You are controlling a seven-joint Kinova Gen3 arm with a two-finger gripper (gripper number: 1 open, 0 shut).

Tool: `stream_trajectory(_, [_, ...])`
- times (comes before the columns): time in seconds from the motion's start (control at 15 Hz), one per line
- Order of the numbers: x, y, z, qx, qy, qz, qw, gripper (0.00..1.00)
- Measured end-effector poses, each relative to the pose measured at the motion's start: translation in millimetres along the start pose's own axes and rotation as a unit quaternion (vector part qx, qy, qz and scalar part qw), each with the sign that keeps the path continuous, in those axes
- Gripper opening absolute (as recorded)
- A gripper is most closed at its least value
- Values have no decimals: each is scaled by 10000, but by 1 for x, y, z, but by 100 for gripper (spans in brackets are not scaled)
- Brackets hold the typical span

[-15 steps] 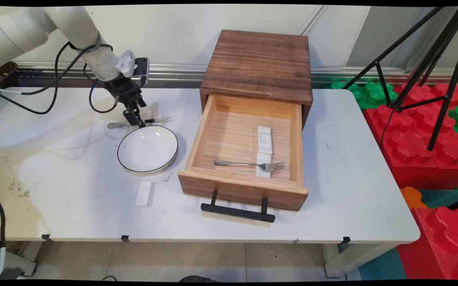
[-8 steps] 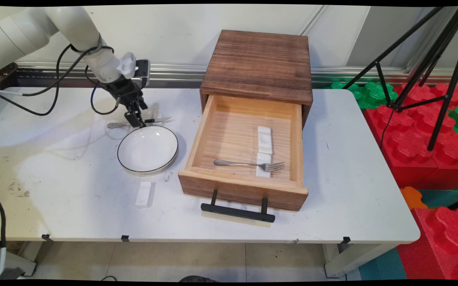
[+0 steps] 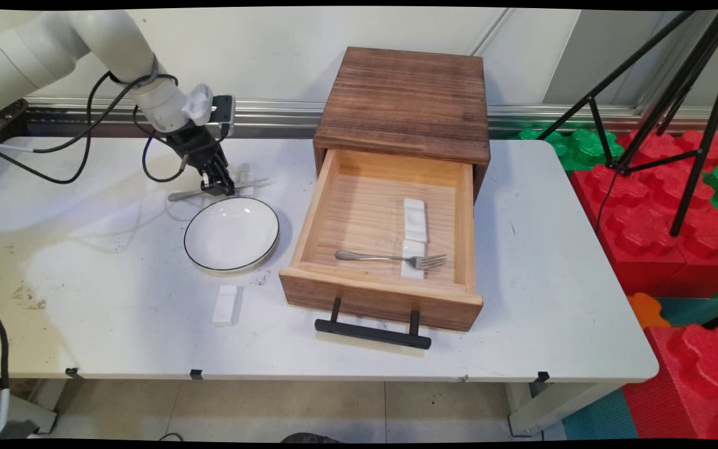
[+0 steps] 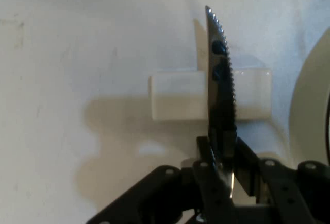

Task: Place the picked object into the drawer

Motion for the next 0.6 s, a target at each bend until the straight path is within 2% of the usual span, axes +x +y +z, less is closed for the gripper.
stream_trajectory(0.27, [-3, 5, -2, 0, -4, -6, 10000, 0])
stream_trajectory(0.6, [-9, 7, -13, 235, 4, -195, 9995, 0])
